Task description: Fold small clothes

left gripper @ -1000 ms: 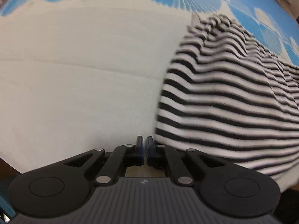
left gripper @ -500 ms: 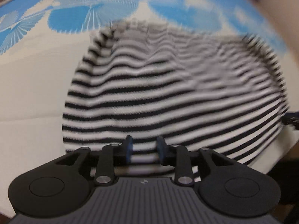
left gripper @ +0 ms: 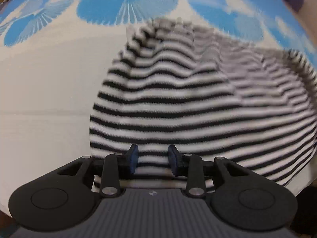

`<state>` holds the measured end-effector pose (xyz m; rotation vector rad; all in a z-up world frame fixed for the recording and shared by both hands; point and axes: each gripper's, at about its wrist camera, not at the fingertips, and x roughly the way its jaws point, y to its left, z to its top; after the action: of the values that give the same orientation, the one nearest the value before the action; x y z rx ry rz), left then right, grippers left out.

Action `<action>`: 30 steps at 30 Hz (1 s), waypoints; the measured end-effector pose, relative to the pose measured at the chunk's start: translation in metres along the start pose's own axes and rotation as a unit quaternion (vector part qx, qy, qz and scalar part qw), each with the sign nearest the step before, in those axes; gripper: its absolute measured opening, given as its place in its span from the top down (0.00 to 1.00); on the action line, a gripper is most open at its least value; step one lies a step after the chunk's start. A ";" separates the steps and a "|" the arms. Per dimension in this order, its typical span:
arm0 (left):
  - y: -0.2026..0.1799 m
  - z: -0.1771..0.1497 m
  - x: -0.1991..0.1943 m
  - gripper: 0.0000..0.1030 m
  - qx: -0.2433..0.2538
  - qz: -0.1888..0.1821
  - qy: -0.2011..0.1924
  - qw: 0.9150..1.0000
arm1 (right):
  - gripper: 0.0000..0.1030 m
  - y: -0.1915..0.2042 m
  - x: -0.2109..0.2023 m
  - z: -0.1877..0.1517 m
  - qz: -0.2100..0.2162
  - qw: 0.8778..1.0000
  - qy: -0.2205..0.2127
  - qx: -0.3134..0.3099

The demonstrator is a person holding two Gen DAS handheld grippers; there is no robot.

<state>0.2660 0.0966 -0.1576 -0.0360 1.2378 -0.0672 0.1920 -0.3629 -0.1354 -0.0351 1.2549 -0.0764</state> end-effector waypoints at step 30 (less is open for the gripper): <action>0.092 0.015 0.011 0.30 -0.250 -0.085 0.020 0.964 | 0.41 -0.047 -0.078 -0.011 0.046 0.969 -0.228 0.085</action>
<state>0.2867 0.1872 -0.1694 -0.5843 1.2639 0.0978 0.1556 -0.4039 -0.0619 0.1476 0.7845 -0.0905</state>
